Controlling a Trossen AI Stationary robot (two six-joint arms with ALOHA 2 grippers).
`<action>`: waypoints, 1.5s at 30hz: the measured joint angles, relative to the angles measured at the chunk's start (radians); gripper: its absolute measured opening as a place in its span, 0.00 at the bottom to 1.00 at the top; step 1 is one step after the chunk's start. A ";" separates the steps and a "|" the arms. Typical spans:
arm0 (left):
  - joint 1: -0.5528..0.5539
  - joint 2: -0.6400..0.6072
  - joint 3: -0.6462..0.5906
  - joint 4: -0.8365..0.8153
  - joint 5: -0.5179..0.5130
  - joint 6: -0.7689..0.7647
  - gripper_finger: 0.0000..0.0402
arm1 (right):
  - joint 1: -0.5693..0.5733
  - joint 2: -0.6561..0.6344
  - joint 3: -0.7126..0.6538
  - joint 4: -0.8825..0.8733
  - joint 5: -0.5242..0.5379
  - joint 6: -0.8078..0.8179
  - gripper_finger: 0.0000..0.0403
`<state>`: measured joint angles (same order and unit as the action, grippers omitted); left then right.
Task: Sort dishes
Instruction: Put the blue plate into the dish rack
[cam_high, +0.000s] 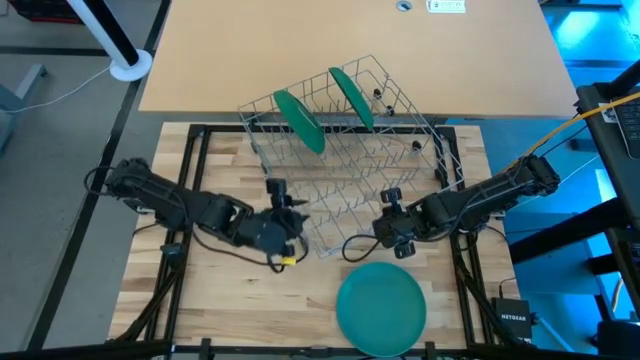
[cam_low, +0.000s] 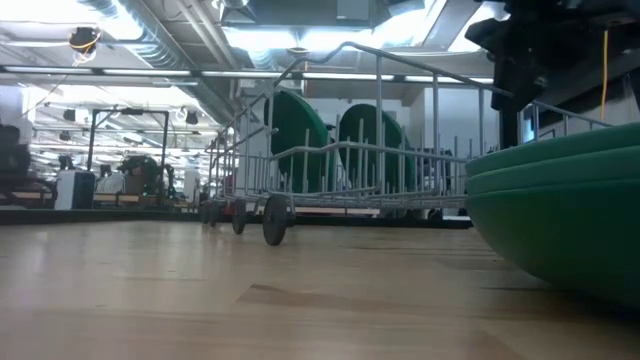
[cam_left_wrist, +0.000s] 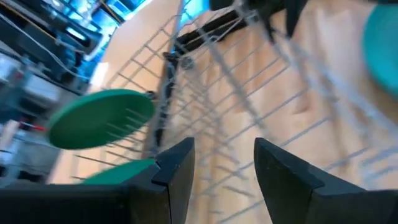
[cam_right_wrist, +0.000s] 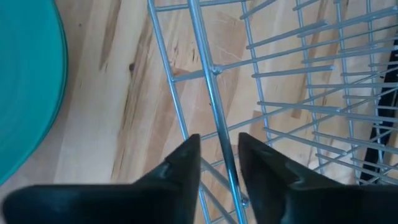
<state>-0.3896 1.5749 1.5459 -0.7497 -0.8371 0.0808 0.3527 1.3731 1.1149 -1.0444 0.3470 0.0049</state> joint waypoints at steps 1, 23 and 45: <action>-0.013 0.006 0.000 0.007 0.004 -0.045 0.39 | 0.000 0.000 0.000 -0.001 0.000 -0.002 0.32; -0.162 0.270 0.000 0.469 0.355 -0.698 0.39 | 0.001 -0.001 0.124 -0.277 0.009 -0.017 0.40; -0.133 0.490 -0.002 0.463 0.439 -1.127 0.39 | 0.001 -0.002 0.643 -0.342 -0.322 0.028 0.40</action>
<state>-0.5224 2.0653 1.5444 -0.2865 -0.3985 -1.0459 0.3538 1.3716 1.7581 -1.3860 0.0250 0.0330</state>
